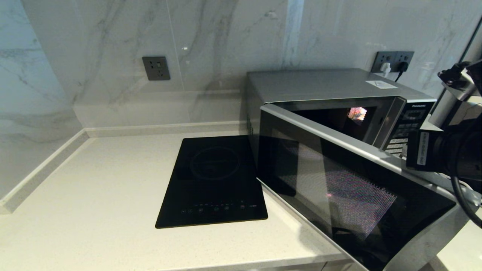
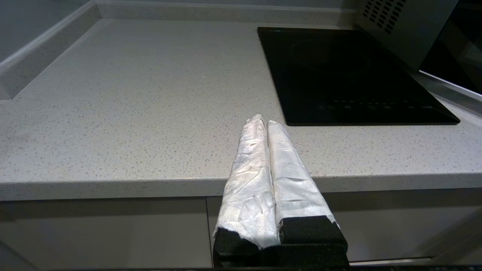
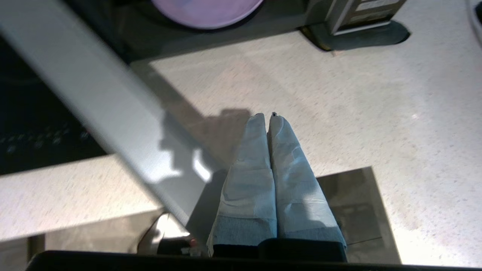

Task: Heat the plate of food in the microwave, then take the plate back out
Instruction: Open the microwave oven, then take the plate out of the microwave

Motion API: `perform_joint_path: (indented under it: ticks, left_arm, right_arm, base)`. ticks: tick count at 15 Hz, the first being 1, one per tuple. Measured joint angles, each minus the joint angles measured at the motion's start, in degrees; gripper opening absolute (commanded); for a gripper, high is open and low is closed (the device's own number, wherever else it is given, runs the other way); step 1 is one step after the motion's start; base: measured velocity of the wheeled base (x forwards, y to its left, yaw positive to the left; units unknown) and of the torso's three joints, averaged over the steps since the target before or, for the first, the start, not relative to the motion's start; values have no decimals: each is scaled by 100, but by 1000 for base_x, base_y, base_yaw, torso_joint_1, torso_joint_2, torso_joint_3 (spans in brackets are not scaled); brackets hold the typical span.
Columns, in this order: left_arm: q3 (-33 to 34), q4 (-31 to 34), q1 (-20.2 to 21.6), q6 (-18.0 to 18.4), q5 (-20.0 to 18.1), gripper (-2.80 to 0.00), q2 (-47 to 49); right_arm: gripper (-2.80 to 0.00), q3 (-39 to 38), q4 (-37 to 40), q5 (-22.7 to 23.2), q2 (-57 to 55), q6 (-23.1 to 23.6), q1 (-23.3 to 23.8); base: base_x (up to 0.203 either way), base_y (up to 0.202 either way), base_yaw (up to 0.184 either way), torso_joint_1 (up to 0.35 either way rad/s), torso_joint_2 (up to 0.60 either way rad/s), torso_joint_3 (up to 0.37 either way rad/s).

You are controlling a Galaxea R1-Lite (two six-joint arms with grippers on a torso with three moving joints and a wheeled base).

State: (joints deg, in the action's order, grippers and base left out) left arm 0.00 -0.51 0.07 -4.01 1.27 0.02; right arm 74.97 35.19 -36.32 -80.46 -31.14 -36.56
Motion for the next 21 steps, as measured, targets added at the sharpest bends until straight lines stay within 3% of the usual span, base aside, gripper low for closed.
perform_joint_path:
  ticks: [4,8,16,19,21]
  left_arm:
    - [0,0,0,2,2,-280,0]
    - [0,0,0,0,0,-280,1]
    - [0,-1,0,0,2,-280,0]
    - [0,0,0,0,2,-280,0]
    - [0,0,0,0,2,-280,0]
  right_arm:
    - [-280,0,341,-295,9,-553,-766]
    - [-280,-22,350,-673,-11,-672,-1268]
    - [-280,72,333,-678,-263,-718,-2192]
    - [-280,162,333,-820,-448,-709,-2293]
    - [-280,65,335,-1231,-487,-715,-2018]
  base:
    - [0,0,0,0,0,0]
    - [0,0,0,0,0,0]
    - [0,0,0,0,0,0]
    - [0,0,0,0,0,0]
    - [0,0,0,0,0,0]
